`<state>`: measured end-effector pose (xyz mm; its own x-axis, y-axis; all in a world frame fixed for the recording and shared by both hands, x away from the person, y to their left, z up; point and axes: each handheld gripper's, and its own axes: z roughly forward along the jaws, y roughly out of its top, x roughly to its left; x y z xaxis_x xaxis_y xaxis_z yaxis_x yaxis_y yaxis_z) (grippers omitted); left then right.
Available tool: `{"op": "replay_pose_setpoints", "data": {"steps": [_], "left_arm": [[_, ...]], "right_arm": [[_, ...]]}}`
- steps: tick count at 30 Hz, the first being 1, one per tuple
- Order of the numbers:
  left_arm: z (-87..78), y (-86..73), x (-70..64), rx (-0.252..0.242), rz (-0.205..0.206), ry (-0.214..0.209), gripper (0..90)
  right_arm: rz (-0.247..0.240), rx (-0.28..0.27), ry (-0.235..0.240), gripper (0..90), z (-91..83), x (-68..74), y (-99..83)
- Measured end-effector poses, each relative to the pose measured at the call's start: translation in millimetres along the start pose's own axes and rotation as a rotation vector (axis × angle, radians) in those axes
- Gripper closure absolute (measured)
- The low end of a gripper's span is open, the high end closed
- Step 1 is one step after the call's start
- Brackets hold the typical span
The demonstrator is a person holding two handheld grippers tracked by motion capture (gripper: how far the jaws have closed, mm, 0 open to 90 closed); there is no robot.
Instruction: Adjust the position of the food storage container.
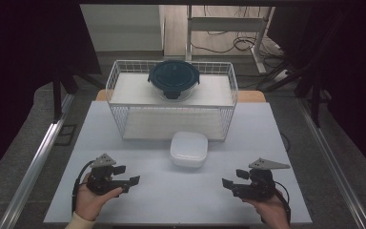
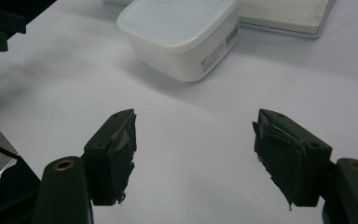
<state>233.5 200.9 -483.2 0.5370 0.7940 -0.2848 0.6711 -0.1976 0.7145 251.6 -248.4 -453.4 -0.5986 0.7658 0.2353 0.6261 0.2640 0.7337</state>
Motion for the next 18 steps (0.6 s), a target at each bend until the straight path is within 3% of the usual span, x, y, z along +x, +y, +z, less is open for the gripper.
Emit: {"op": "replay_pose_setpoints", "data": {"steps": [12,18], "left_arm": [[2.8,-1.5,-1.3,0.014,0.003,0.004,26.4],[5.4,-3.0,-2.3,0.027,0.007,0.016,26.4]], "right_arm": [[-0.026,0.043,0.022,32.9,9.6,1.0,1.7],[-0.088,0.096,-0.020,40.7,22.3,2.4,22.5]]}}
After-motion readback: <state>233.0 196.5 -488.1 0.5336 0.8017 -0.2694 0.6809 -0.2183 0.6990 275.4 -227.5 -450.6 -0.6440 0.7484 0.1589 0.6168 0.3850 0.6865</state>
